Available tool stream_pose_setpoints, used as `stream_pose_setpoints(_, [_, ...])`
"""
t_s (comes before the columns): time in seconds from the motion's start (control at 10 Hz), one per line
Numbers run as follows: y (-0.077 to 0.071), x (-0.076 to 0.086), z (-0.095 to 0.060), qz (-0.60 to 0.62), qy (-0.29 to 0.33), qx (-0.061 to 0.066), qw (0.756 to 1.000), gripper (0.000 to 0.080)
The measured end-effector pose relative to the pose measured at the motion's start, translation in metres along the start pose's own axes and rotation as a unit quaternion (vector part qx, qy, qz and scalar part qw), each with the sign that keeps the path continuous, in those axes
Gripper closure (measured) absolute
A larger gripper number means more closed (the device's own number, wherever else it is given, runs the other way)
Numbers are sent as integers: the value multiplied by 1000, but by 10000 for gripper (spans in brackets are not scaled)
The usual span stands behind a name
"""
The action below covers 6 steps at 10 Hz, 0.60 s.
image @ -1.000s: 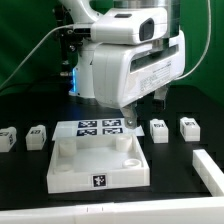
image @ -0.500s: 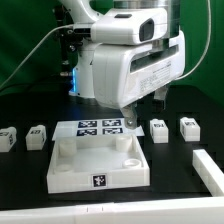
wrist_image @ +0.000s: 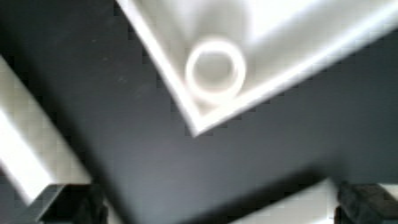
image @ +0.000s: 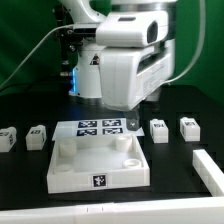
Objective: Assemble one leg
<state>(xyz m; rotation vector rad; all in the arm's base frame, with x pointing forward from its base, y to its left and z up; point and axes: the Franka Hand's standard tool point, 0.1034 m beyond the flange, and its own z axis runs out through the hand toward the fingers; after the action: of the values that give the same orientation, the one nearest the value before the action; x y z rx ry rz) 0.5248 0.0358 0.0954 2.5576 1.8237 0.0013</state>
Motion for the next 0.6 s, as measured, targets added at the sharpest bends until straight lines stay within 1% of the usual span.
stream_pose_setpoints(0.1, [-18,-21,10,-52,0,1,999,150])
stream_pose_setpoints(0.2, [-26,-37,18,-120,4,-7,993,150])
stream_pose_setpoints(0.3, [-27,-45,21,-161,3,-8,987,150])
stream_pose_setpoints(0.4, [-24,-43,20,-186,1,-10,983,150])
stream_pose_setpoints(0.6, [-25,-44,20,-174,1,-9,985,150])
